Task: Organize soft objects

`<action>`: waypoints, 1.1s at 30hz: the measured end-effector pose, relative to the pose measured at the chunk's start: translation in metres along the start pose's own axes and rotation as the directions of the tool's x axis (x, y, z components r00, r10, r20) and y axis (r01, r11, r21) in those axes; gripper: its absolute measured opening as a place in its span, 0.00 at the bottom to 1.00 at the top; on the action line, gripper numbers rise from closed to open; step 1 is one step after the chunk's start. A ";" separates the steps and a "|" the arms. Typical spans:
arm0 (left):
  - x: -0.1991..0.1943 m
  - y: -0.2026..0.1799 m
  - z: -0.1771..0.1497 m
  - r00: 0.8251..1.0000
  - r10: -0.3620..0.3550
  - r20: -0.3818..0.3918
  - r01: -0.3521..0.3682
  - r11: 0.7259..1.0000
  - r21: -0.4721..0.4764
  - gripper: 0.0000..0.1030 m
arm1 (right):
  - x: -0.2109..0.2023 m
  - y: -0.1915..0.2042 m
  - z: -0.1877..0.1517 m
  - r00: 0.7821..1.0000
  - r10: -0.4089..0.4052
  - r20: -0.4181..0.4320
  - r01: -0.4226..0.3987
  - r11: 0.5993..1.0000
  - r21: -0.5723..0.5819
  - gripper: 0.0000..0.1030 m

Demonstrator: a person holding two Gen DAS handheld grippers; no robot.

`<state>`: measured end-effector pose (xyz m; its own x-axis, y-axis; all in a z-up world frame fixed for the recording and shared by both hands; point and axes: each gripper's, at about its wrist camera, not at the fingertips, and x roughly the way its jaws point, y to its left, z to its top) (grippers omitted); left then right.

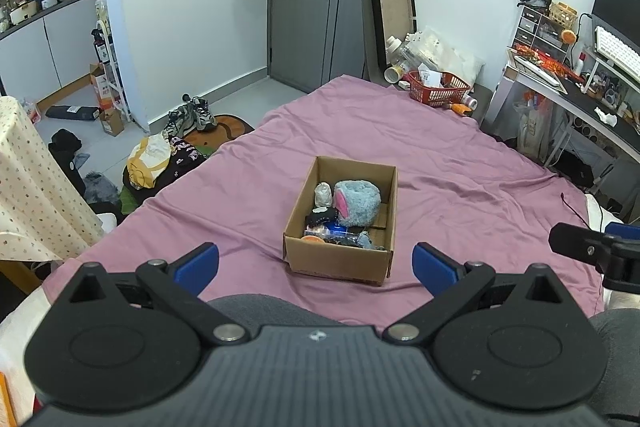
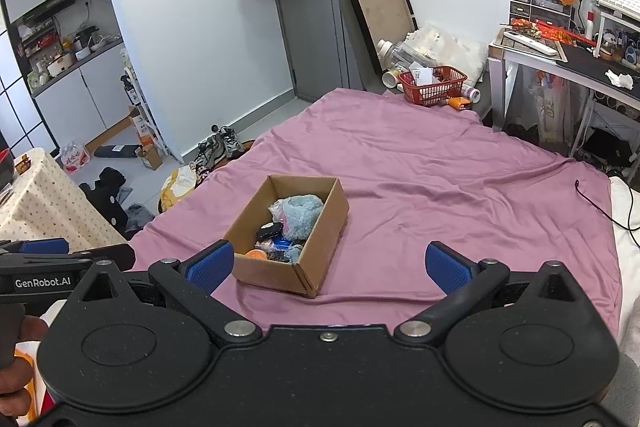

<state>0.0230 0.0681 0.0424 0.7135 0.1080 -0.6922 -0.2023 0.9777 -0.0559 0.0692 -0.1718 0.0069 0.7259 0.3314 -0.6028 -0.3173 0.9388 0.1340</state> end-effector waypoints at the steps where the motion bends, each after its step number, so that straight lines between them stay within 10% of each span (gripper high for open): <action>1: 0.000 0.000 0.000 1.000 0.001 0.001 -0.001 1.000 0.001 0.99 | 0.000 0.000 0.000 1.000 0.000 -0.001 0.000 1.000 0.002 1.00; 33: 0.002 -0.002 0.000 1.000 -0.013 0.002 0.013 1.000 0.021 0.99 | 0.003 -0.005 -0.001 1.000 -0.006 -0.004 0.006 1.000 0.009 1.00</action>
<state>0.0244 0.0659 0.0410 0.7176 0.0959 -0.6898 -0.1789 0.9826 -0.0495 0.0724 -0.1760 0.0034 0.7251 0.3254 -0.6069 -0.3074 0.9416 0.1377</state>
